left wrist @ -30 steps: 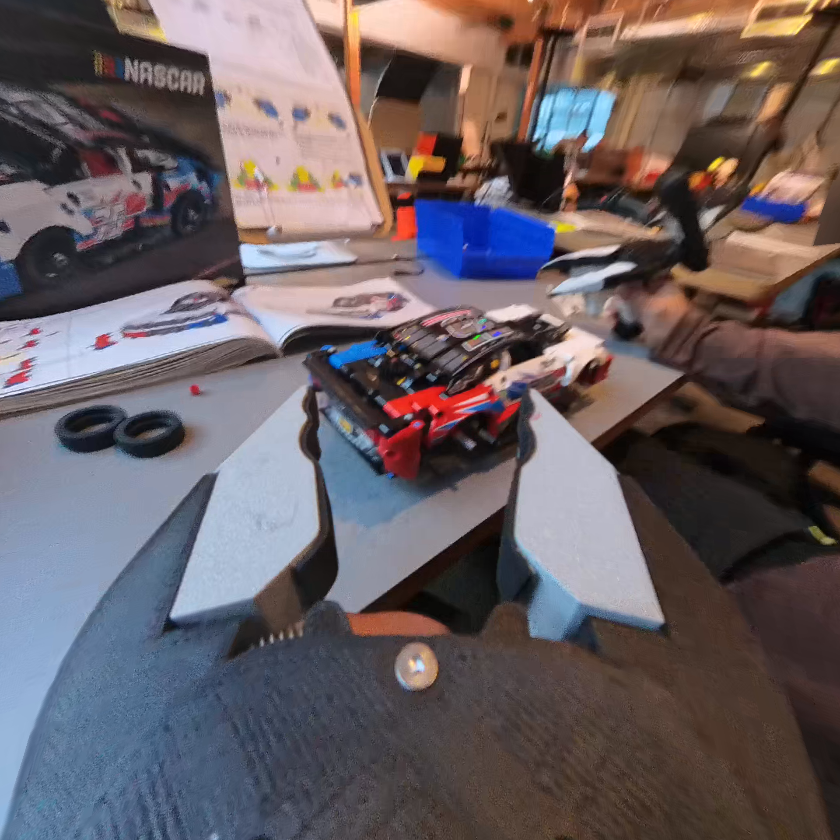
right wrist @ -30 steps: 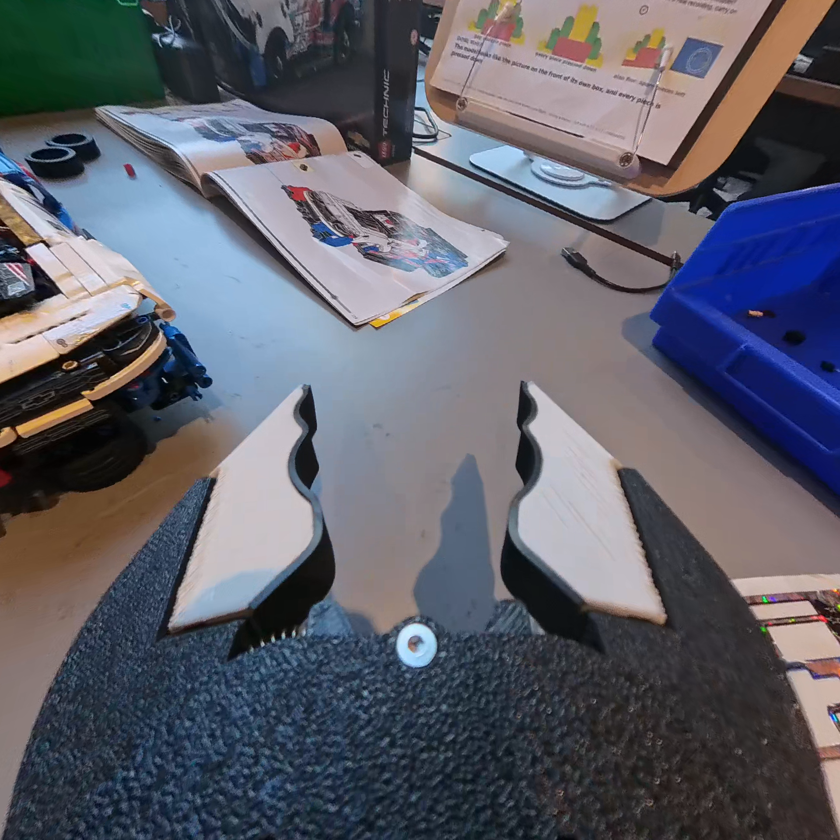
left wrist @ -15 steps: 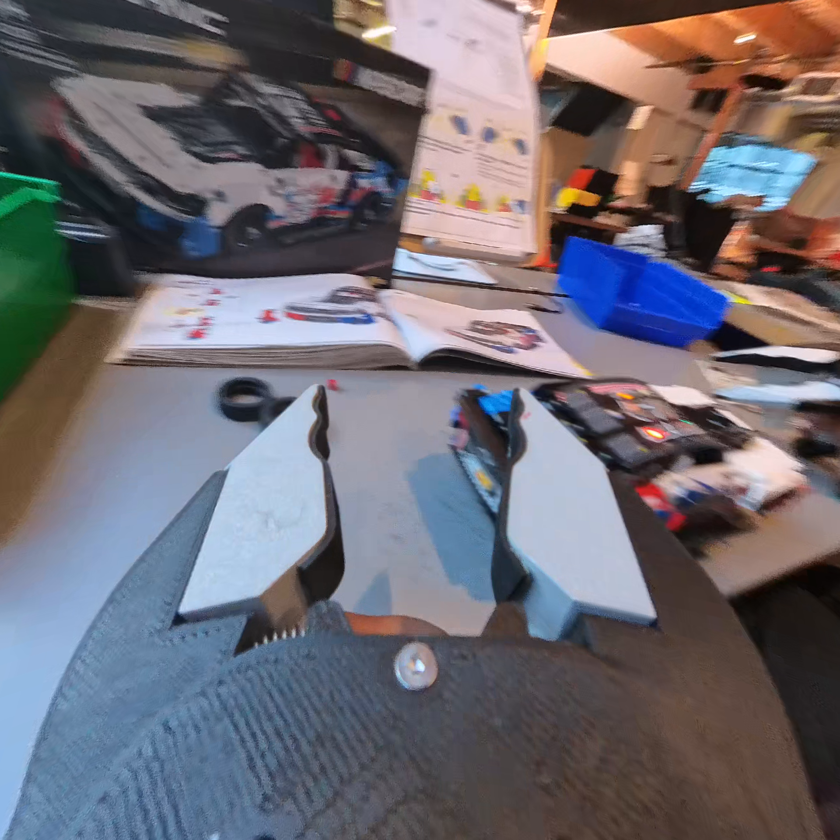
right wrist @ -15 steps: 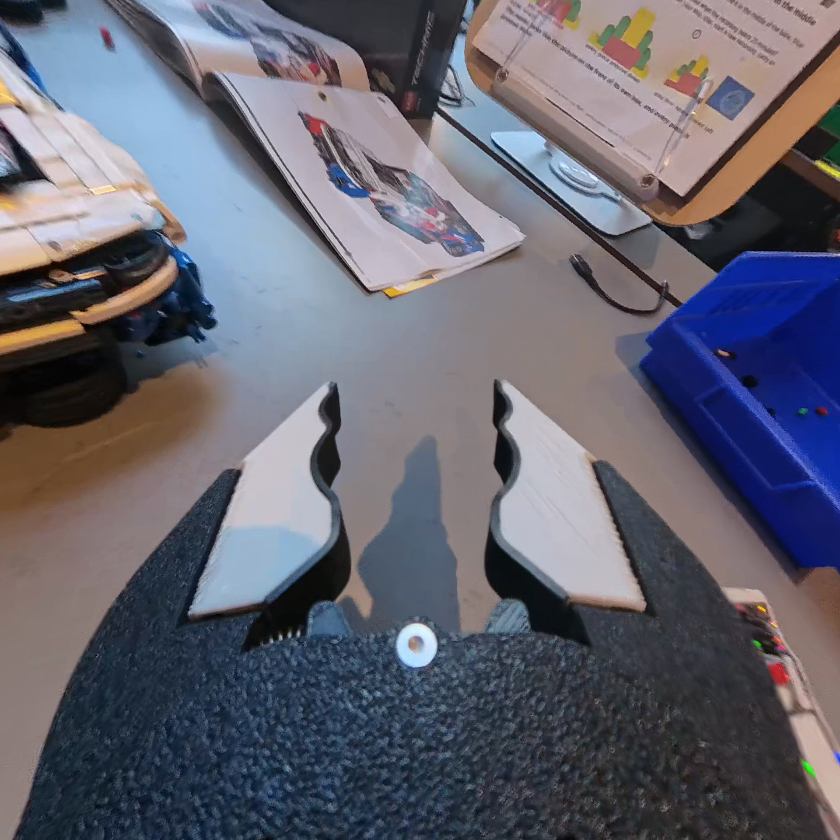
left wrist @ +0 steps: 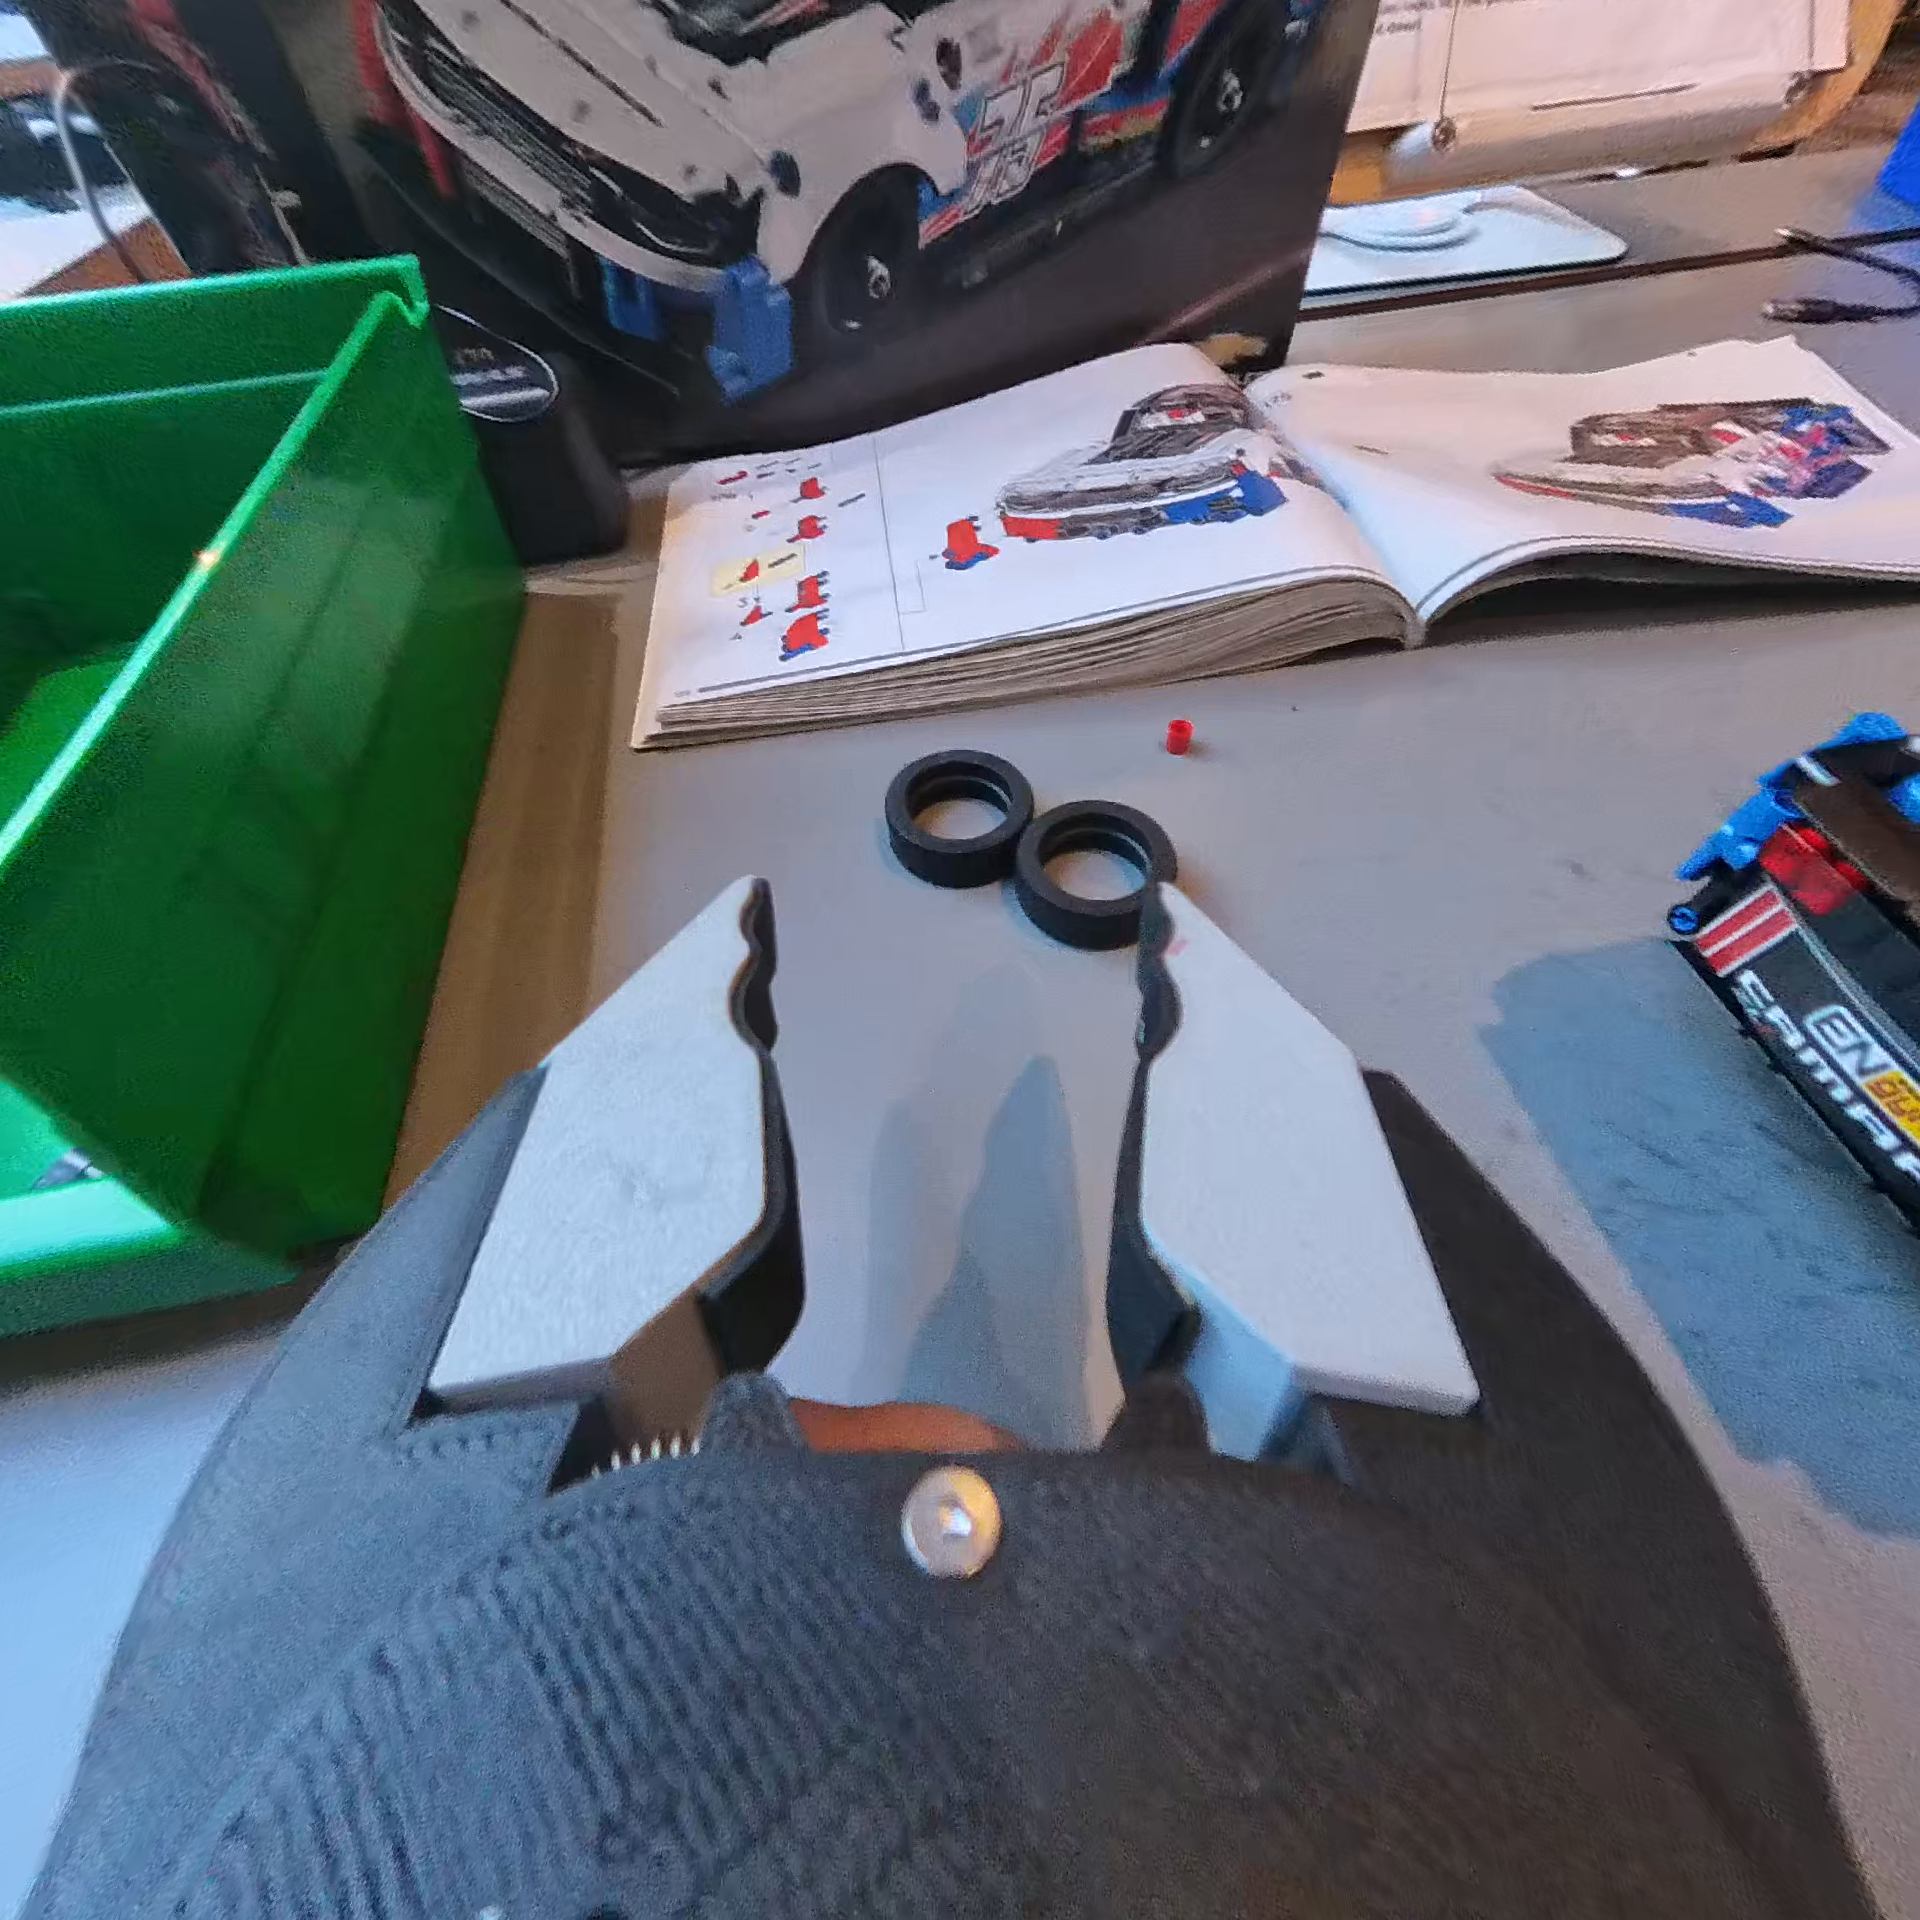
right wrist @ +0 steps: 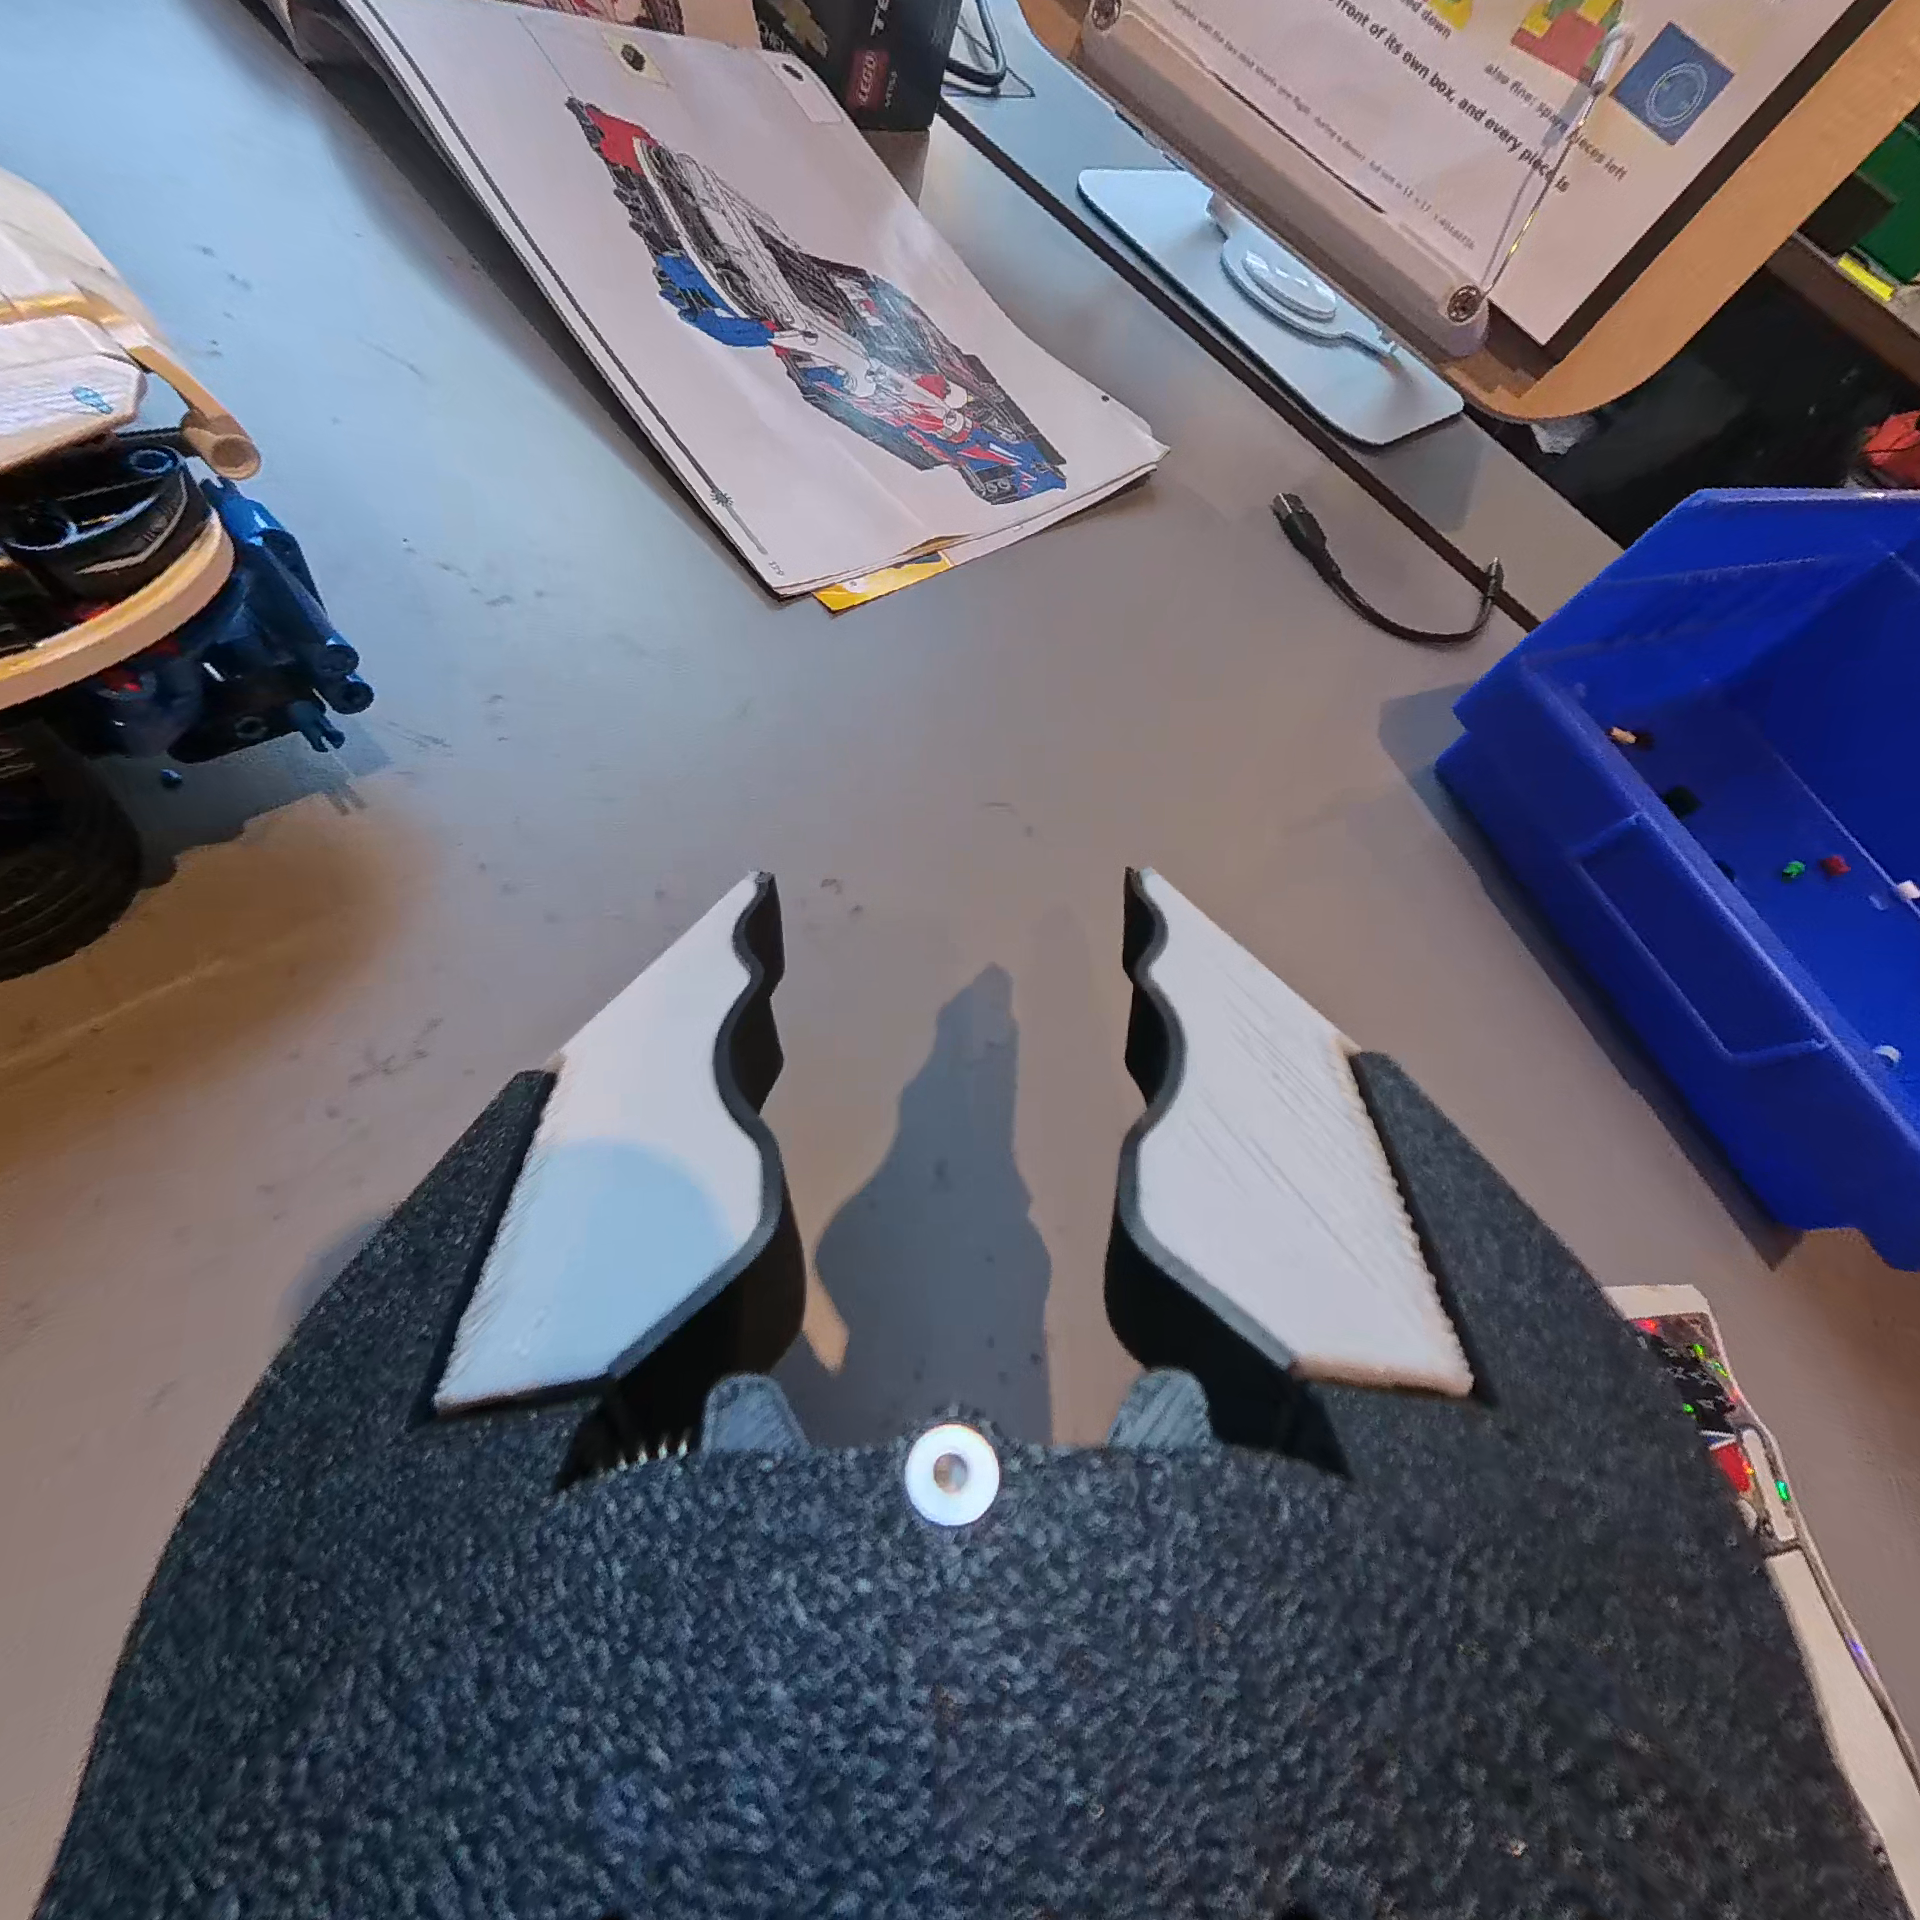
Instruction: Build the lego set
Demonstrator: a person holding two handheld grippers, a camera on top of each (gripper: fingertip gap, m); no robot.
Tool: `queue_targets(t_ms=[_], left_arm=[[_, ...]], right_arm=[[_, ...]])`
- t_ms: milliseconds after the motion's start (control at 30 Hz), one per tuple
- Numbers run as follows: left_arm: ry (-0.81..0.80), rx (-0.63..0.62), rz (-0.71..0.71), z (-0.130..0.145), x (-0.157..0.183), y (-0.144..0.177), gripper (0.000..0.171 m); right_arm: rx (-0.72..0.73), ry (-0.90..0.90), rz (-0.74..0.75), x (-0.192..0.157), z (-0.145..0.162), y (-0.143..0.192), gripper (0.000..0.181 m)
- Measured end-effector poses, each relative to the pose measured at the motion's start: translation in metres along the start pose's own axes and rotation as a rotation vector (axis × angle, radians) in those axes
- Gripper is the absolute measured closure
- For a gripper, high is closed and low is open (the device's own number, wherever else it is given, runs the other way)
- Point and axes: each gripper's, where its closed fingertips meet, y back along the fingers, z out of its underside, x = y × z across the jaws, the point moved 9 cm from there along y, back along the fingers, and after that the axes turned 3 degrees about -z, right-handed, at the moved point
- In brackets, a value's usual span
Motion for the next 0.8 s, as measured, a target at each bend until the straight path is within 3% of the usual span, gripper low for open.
queue_targets(t_ms=[133,300,400,800], left_arm=[[0.033,-0.042,0.081,0.000,-0.003,-0.010,0.117],[0.003,-0.132,0.185,0.002,0.003,-0.022,0.117],[-0.013,-0.154,0.209,0.002,0.005,-0.024,0.118],[-0.086,-0.158,0.232,0.003,0.013,-0.025,0.125]], right_arm=[[-0.012,-0.006,0.005,0.001,0.001,-0.001,0.120],[-0.005,-0.014,-0.005,0.002,0.001,-0.001,0.138],[-0.011,-0.026,0.018,0.004,0.001,-0.001,0.130],[-0.016,-0.025,0.019,0.004,0.002,-0.001,0.131]])
